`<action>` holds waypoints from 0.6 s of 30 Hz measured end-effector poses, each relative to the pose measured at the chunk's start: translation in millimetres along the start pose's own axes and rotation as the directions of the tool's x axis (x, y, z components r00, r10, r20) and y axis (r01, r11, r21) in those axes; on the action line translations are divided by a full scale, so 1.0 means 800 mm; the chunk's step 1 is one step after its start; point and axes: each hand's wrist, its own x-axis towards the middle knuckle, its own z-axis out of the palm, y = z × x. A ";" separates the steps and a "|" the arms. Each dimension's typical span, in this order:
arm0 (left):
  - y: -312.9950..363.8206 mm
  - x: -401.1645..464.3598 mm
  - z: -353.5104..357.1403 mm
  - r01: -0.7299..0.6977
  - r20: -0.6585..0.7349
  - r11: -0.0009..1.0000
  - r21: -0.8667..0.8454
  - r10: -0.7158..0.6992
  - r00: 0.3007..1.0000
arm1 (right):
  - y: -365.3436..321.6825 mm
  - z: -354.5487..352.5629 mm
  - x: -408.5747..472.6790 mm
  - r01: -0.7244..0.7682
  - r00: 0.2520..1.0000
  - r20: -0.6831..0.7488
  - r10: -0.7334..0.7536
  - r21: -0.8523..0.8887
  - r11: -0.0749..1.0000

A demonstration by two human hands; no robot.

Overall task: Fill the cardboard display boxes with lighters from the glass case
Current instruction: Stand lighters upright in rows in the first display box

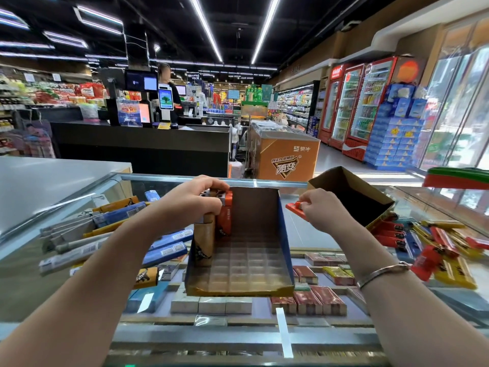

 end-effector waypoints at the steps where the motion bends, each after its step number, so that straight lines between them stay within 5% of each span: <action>1: 0.000 0.000 0.001 0.003 -0.017 1.000 0.010 -0.003 1.000 | 0.000 0.003 0.000 -0.010 0.999 0.048 0.013 -0.048 0.999; 4: 0.003 -0.001 0.002 0.016 -0.054 1.000 0.015 -0.015 0.998 | -0.001 0.014 -0.005 -0.036 0.984 0.166 0.068 -0.185 0.982; 8: 0.003 -0.002 0.003 0.047 -0.064 0.999 0.003 -0.046 0.997 | -0.004 0.013 -0.009 -0.009 0.995 0.096 0.031 -0.222 0.975; 12: 0.004 -0.002 0.003 0.051 -0.068 0.999 0.000 -0.051 0.996 | -0.012 0.014 -0.013 0.030 0.984 0.177 0.015 -0.246 0.969; 18: 0.006 -0.002 0.002 0.076 -0.088 0.997 -0.003 -0.076 0.993 | -0.017 0.016 -0.010 -0.008 0.994 0.108 0.012 -0.036 0.999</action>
